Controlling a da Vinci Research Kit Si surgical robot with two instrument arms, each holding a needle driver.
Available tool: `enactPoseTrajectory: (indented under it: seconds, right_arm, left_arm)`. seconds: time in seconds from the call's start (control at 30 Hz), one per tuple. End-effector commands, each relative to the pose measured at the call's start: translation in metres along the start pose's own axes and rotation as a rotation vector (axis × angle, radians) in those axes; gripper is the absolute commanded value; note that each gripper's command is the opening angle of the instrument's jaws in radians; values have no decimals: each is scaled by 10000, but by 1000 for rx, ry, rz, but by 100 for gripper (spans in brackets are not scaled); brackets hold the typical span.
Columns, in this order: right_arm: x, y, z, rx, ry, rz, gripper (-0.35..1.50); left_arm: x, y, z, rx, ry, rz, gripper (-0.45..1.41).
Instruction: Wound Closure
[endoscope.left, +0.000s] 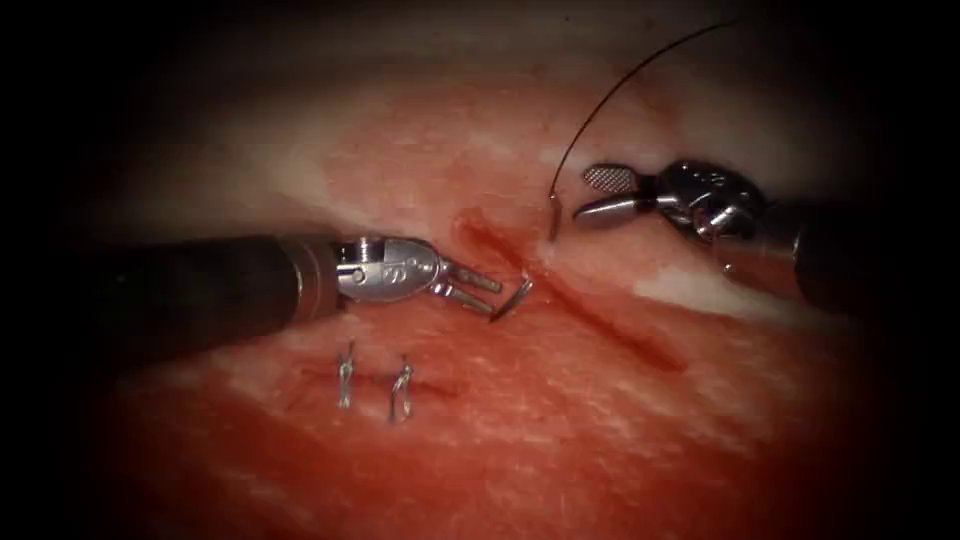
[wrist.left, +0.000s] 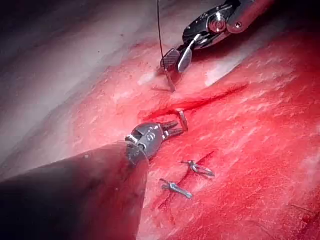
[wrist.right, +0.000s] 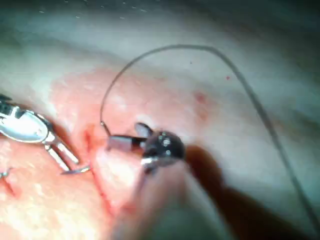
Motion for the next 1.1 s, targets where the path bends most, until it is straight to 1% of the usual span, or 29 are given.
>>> enactPoseTrajectory:
  seconds: [0.03,0.17,0.23,0.27,0.37,0.47,0.6,1.1]
  right_arm:
    - [-1,6,7,-4,3,-7,130]
    - [-3,4,9,-5,4,-14,130]
    - [-5,4,10,-7,6,-22,130]
    - [-6,5,11,-7,6,-23,130]
    - [-9,7,12,-9,8,-27,130]
    - [-15,11,15,-11,11,-34,130]
    - [-18,9,18,-13,13,-36,130]
    - [-20,10,18,-13,14,-39,130]
  left_arm:
    - [-6,1,11,-4,0,25,-16]
    - [-7,-5,13,24,38,69,-13]
    - [-4,-6,14,52,81,83,0]
    - [-3,-6,13,60,94,91,4]
    - [-1,-5,14,63,108,95,12]
    - [1,-3,23,56,115,104,27]
    - [2,-2,30,54,117,110,31]
    - [7,8,40,22,145,145,31]
